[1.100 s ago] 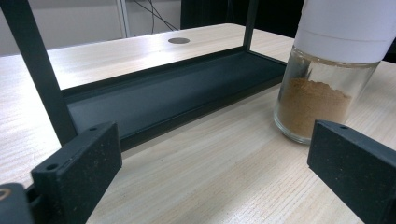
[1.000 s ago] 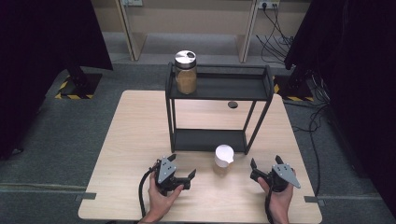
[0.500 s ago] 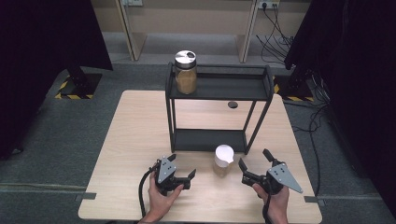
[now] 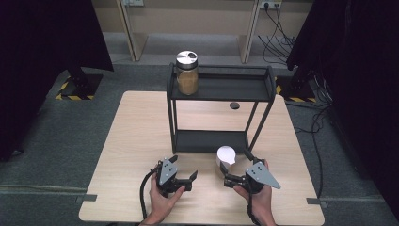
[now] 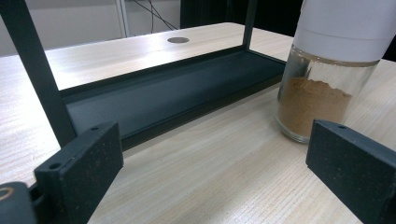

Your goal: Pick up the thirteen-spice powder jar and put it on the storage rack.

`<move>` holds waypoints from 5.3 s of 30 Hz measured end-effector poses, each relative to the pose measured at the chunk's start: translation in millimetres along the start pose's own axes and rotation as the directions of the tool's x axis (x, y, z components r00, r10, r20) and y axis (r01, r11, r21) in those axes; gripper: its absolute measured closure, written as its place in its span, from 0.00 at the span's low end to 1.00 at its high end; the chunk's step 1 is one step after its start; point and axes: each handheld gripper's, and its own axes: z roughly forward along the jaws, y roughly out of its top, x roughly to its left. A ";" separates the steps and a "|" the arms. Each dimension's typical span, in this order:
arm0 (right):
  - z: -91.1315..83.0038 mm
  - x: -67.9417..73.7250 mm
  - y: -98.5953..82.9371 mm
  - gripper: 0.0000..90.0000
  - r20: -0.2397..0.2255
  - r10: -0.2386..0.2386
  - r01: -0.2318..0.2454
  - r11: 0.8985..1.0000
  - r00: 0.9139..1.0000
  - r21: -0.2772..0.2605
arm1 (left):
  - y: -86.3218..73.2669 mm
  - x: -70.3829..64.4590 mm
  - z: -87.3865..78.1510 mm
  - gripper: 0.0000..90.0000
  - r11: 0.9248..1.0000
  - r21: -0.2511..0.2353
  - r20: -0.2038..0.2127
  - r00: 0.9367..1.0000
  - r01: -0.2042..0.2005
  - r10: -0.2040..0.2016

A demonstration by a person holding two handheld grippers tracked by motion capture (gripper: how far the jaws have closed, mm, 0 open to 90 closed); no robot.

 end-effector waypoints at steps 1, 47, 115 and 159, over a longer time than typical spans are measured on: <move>2.9 1.7 -0.2 0.06 0.001 -0.004 0.004 1.000 1.000 0.007 | 0.0 0.0 0.0 0.03 1.000 0.000 0.000 1.000 0.000 0.000; 6.4 10.0 19.8 0.34 0.077 0.029 -0.021 0.995 0.997 -0.093 | 0.4 -1.4 0.5 0.04 1.000 0.002 -0.003 1.000 -0.011 0.011; -5.8 -8.4 143.4 0.35 0.110 -0.039 0.071 0.950 0.993 -0.303 | 0.1 -2.2 0.7 0.04 1.000 -0.001 -0.006 1.000 -0.012 0.012; 58.7 -23.2 224.9 0.34 0.216 -0.030 0.084 0.966 0.976 -0.245 | 0.4 -1.8 0.7 0.04 1.000 0.001 -0.002 1.000 -0.019 0.019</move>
